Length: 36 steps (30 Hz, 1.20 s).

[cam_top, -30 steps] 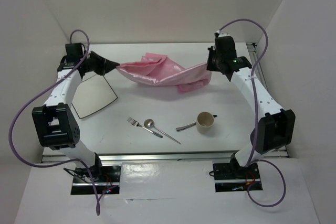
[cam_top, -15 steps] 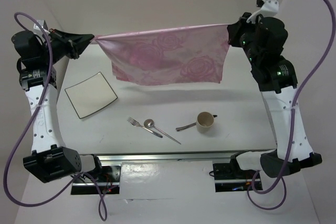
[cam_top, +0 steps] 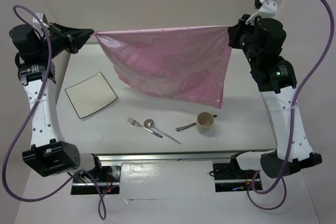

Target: Set the dinner table for one person

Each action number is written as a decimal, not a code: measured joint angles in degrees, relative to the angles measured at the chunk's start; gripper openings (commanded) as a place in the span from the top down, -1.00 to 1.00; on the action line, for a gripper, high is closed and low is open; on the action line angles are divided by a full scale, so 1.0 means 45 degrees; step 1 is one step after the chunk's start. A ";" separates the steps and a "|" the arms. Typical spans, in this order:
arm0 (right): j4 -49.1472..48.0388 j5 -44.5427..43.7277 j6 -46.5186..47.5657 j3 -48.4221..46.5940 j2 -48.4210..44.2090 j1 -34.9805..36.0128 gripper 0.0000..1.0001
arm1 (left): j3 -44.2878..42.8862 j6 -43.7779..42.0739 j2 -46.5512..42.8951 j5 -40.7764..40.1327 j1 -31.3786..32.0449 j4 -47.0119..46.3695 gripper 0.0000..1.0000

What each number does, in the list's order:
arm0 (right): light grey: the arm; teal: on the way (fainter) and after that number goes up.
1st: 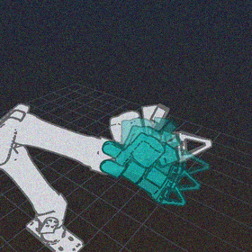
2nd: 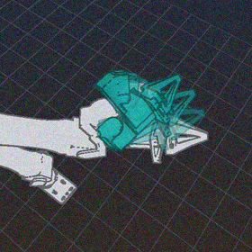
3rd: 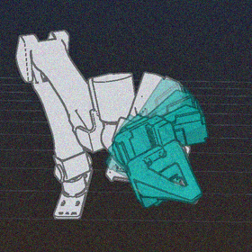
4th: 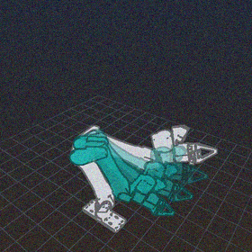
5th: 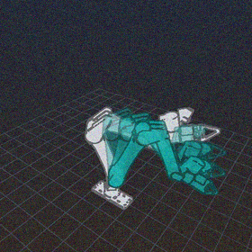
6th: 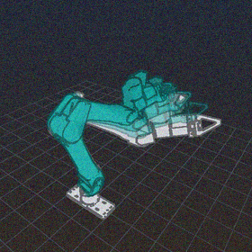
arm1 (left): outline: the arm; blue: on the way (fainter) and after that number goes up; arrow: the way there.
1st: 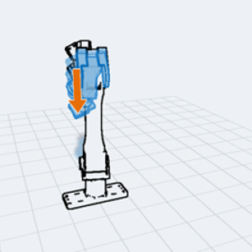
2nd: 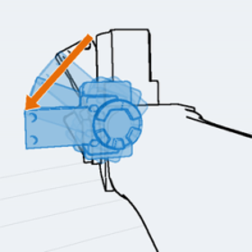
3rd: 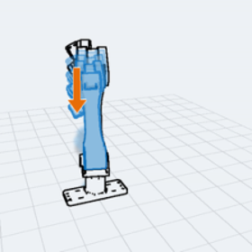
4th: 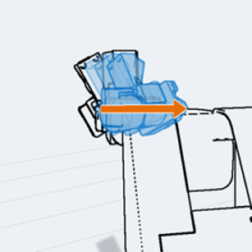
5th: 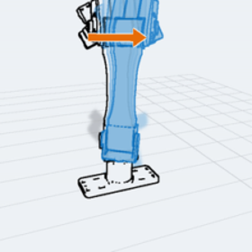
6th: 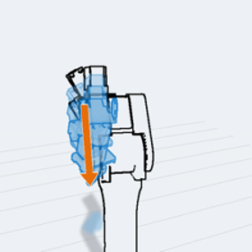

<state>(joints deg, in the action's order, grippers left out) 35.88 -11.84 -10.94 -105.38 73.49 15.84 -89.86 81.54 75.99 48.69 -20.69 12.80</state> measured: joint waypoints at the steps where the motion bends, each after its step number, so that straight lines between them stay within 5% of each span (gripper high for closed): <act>1: -0.0136 -0.0015 0.0078 0.0005 0.0189 -0.0005 1.00 | -0.0350 -0.0146 0.0355 -0.0024 0.0039 -0.0078 1.00; 17: -0.3419 0.1302 0.0306 -0.2336 0.6674 -0.2069 1.00 | -0.7708 -0.2118 0.8752 -0.0180 0.1807 -0.0287 1.00; 23: -0.4741 0.1836 0.0126 -0.1914 0.6377 -0.2307 1.00 | -0.6965 -0.2764 0.8476 -0.0087 0.1826 -0.0996 0.96; 24: -0.5066 0.1870 0.0068 -0.1287 0.6086 -0.2341 1.00 | -0.5940 -0.2885 0.7995 -0.0097 0.1826 -0.1341 0.61; 25: -0.5323 0.1914 0.0005 -0.0389 0.5634 -0.2380 1.00 | -0.4784 -0.3123 0.7388 -0.0073 0.1812 -0.1520 -0.48; 26: -0.5523 0.1977 -0.0092 0.0763 0.4998 -0.2414 0.91 | -0.3337 -0.3351 0.6611 -0.0019 0.1778 -0.1613 -0.99; 27: -0.5537 0.1962 -0.0146 0.1700 0.4493 -0.2458 0.64 | -0.2195 -0.3463 0.5969 -0.0019 0.1739 -0.1661 -1.00; 28: -0.6071 0.2016 -0.0243 0.3055 0.3764 -0.2526 0.18 | -0.0704 -0.3682 0.5144 -0.0155 0.1656 -0.1812 -1.00; 29: -0.6086 0.2055 -0.0413 0.4231 0.3079 -0.2608 -0.61 | 0.0753 -0.3997 0.4245 -0.0248 0.1486 -0.1452 -1.00; 34: -0.5979 0.2458 -0.0816 0.8578 0.0160 -0.2837 -1.00 | 0.4245 -0.5523 0.1457 -0.1030 0.0495 0.0359 -1.00; 35: -0.5897 0.2506 -0.0884 0.8986 -0.0209 -0.2846 -1.00 | 0.4255 -0.5829 0.1277 -0.1180 0.0287 0.0724 -0.91; 36: -0.5775 0.2511 -0.0942 0.9214 -0.0471 -0.2866 -1.00 | 0.4138 -0.6130 0.1229 -0.1345 0.0185 0.0913 -0.56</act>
<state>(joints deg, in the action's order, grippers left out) 9.89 -0.54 -15.18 -63.92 71.37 2.94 -71.24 53.95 81.52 42.63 -19.86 16.91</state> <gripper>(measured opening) 0.994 0.982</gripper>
